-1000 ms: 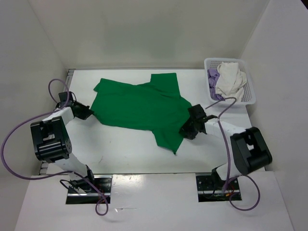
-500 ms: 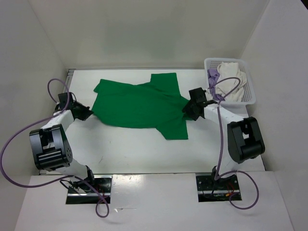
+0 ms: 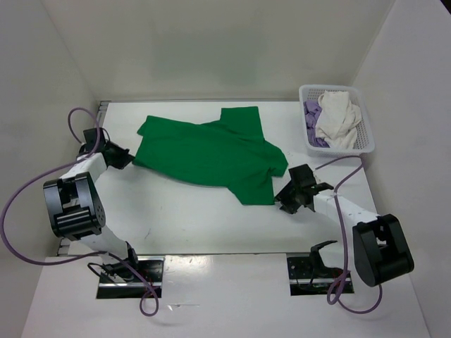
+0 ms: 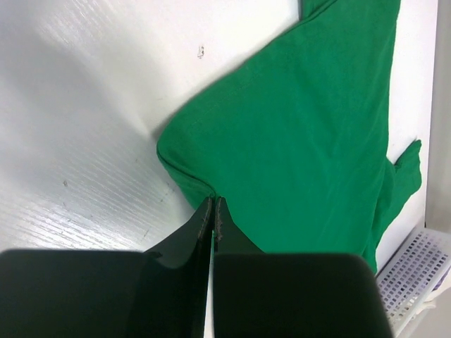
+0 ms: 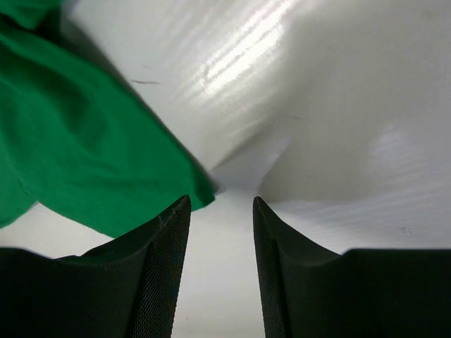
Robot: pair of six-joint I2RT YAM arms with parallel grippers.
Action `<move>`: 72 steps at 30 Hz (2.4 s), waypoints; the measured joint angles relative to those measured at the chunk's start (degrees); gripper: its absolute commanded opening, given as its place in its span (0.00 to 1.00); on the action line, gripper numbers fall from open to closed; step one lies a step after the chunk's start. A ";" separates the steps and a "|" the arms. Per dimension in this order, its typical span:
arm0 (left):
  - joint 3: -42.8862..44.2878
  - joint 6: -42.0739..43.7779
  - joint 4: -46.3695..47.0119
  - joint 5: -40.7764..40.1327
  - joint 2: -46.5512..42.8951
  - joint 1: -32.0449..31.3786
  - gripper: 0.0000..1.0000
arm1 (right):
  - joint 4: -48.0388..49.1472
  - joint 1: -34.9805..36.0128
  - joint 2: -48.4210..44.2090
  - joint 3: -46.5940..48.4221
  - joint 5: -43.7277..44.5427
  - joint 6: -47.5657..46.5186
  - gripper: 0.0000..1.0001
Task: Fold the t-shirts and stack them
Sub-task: Flatten out the tshirt
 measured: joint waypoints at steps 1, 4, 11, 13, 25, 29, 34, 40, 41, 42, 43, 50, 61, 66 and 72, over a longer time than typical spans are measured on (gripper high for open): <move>-0.07 0.00 0.02 0.02 0.13 -0.09 0.00 | 0.00 0.00 0.04 -0.44 -0.48 0.28 0.46; -0.11 0.00 0.13 0.02 0.24 -0.79 0.00 | 1.42 0.00 1.79 -0.46 -2.12 0.55 0.46; -0.42 0.00 0.37 0.26 0.24 -2.05 0.00 | 5.35 0.00 4.55 0.13 -4.22 0.55 0.35; -0.63 0.00 0.42 0.26 0.24 -2.05 0.00 | 5.40 0.00 4.63 0.11 -4.24 0.52 0.32; -3.34 0.00 0.55 0.42 -1.05 -2.05 0.00 | 4.72 0.00 3.82 0.02 -3.26 0.70 0.26; -3.37 -0.07 0.57 0.44 -1.86 -2.05 0.00 | 4.72 0.00 4.11 0.02 -3.32 0.61 0.28; -4.22 -0.52 1.25 0.59 -2.49 -2.05 0.00 | 4.81 0.00 5.01 0.02 -3.61 0.22 0.00; -5.11 -0.50 1.11 0.42 -3.13 -3.82 0.00 | 0.94 0.00 5.53 3.17 -3.74 -0.42 0.00; -5.11 -0.39 0.96 0.20 -3.54 -4.50 0.00 | -0.24 0.00 5.20 4.66 -3.50 -0.70 0.00; -5.09 -0.22 0.42 -0.13 -4.55 -5.66 0.00 | -2.54 0.00 4.31 7.06 -2.95 -1.20 0.00; -5.01 0.00 -0.31 -0.22 -5.81 -6.91 0.00 | -3.91 0.00 3.23 9.18 -2.60 -1.62 0.00; 7.91 3.28 -9.05 2.40 -15.45 -9.42 0.00 | -16.06 0.00 -2.97 40.02 1.75 -7.13 0.00; 44.74 5.35 -20.79 4.98 -17.97 -3.37 0.00 | -34.71 0.00 4.85 101.88 10.71 -18.91 0.00; 55.56 5.60 -22.91 4.74 -17.64 -3.43 0.00 | -35.41 0.26 8.98 118.81 11.13 -21.07 0.00; 50.71 5.66 -20.46 3.91 -15.87 -3.43 0.00 | -32.39 -1.86 15.12 117.92 8.55 -23.23 0.00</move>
